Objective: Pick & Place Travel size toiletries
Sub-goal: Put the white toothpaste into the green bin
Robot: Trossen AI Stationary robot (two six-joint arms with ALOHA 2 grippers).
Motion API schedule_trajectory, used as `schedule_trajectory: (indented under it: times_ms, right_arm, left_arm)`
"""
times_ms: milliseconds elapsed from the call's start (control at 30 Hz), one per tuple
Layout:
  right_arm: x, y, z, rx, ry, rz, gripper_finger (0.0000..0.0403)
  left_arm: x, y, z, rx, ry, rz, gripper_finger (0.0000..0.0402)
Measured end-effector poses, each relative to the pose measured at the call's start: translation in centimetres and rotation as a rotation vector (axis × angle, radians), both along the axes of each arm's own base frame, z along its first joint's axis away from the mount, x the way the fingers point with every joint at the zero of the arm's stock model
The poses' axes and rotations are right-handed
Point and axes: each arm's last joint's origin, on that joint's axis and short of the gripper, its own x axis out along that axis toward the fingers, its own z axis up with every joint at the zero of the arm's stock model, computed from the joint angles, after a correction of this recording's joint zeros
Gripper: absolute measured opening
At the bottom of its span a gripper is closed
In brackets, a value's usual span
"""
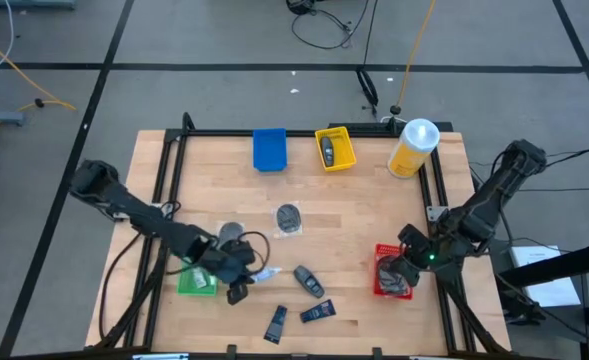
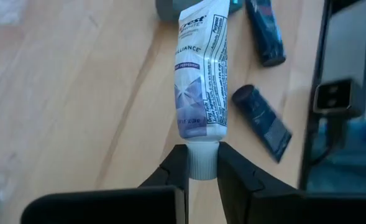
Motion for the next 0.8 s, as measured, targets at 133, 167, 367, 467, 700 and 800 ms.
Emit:
schedule_trajectory:
  times_ms: [133,167,367,467,700,800]
  right_arm:
    - [0.8,-0.4,0.3,-0.037,-0.054,0.004,0.0093]
    - [1.0,-0.5,0.4,-0.055,-0.078,0.003,0.0093]
    - [2.5,-0.9,1.6,-0.139,-0.249,0.046,0.0093]
    - [3.3,-1.1,2.4,-0.175,-0.349,0.068,0.0093]
    - [4.5,-1.7,4.0,-0.257,-0.527,0.079,0.0093]
    - [4.7,-1.9,4.1,-0.274,-0.541,0.070,0.0093]
  left_arm:
    - [-1.8,-0.4,1.5,-0.023,-0.009,0.105,0.0046]
    - [-2.2,-0.5,1.7,-0.029,0.002,0.131,0.0046]
    - [-4.9,-1.0,2.3,-0.066,0.074,0.279,0.0048]
    - [-6.1,-1.4,2.3,-0.092,0.122,0.329,0.0049]
    - [-8.7,-2.7,2.0,-0.131,0.229,0.425,0.0050]
    - [-9.7,-3.1,1.8,-0.135,0.259,0.466,0.0050]
